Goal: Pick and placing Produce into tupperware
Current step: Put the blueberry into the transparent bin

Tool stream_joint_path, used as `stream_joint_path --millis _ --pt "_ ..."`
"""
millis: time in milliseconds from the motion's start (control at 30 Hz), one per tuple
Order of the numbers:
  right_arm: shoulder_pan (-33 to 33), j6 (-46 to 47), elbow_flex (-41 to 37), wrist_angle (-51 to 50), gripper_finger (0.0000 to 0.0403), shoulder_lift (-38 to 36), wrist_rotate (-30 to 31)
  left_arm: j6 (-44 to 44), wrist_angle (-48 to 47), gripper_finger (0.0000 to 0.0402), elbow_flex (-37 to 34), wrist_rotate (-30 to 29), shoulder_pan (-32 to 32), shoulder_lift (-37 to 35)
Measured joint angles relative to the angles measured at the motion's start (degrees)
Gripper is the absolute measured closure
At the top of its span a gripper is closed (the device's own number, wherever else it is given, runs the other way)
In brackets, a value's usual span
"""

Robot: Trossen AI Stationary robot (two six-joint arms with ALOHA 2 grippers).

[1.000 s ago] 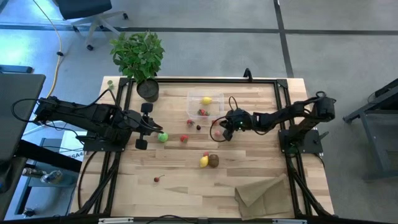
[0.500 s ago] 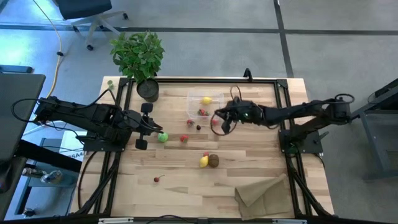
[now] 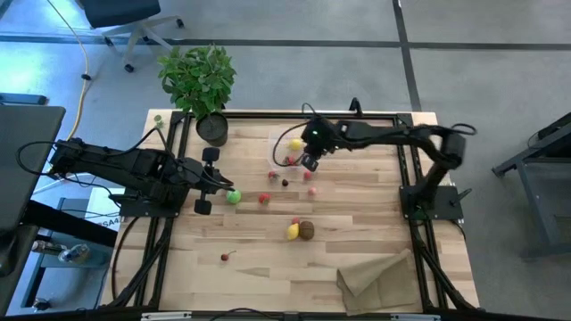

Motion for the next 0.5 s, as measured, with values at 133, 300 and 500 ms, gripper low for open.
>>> stream_joint_path --millis 133,300,500 --pt "-1.34 -0.22 6.07 -6.21 0.0352 7.15 -2.17 0.00 -0.02 0.0399 0.01 0.01 0.00 0.00" --pt "-1.95 -0.22 12.55 -12.92 0.0352 13.87 -5.01 0.00 -0.01 0.0399 0.01 0.01 0.01 -0.01" --pt "-2.10 -0.33 15.24 -14.01 0.0352 16.56 -6.20 0.01 -0.02 0.0399 -0.01 0.01 0.00 0.00"
